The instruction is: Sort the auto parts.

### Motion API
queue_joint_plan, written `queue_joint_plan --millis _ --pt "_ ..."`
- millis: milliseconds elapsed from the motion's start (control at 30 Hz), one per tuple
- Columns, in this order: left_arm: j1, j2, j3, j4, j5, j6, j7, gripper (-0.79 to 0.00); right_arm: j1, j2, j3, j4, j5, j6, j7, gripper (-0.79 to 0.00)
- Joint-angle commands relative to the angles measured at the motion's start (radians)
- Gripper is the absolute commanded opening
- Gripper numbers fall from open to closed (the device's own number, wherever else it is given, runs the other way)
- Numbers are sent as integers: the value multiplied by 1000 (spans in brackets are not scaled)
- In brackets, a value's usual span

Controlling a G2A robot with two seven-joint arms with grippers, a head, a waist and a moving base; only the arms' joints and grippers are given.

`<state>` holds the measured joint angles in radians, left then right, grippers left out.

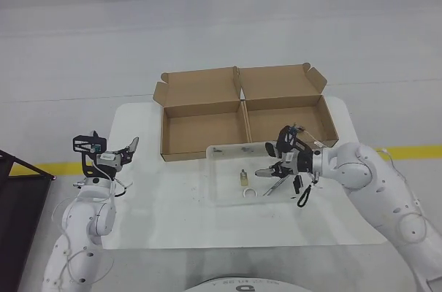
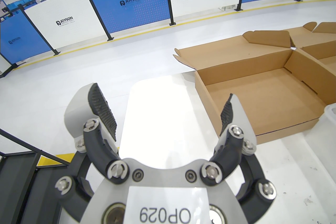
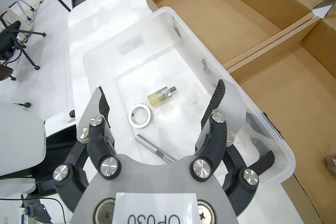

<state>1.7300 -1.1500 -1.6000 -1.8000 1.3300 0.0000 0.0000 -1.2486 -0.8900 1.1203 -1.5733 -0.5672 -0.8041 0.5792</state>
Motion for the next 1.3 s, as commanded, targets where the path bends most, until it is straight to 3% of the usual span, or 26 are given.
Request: queue_joint_plan --millis 0,167,300,400,467,633,767,900,1000,1133,1267 --pt "0 0 0 0 0 0 0 0 -22 3 23 2 -15 -28 -59 0" --pt "-1 0 3 -5 8 -3 5 0 -81 10 98 -6 -69 -50 -226 0" --pt "26 3 104 -31 273 -52 124 0 -135 15 167 -5 -67 -73 -359 0" --pt "36 6 144 -26 320 -138 133 0 -171 18 216 5 -56 -85 -425 0" --pt "36 5 124 -27 228 -168 84 0 -171 18 216 5 -56 -85 -425 0" --pt "36 5 124 -27 228 -168 84 0 -171 18 216 5 -56 -85 -425 0" --pt "61 9 104 -71 378 -87 78 0 -171 18 216 5 -56 -85 -425 0" --pt "87 22 114 -199 442 -292 53 0 -171 18 216 5 -56 -85 -425 0" --pt "63 33 147 -262 520 -469 -8 0 -171 18 216 5 -56 -85 -425 0" --pt "-19 35 241 -275 517 -696 -148 0 -171 18 216 5 -56 -85 -425 0" --pt "-107 23 322 -248 348 -811 -278 0 -171 18 216 5 -56 -85 -425 0"
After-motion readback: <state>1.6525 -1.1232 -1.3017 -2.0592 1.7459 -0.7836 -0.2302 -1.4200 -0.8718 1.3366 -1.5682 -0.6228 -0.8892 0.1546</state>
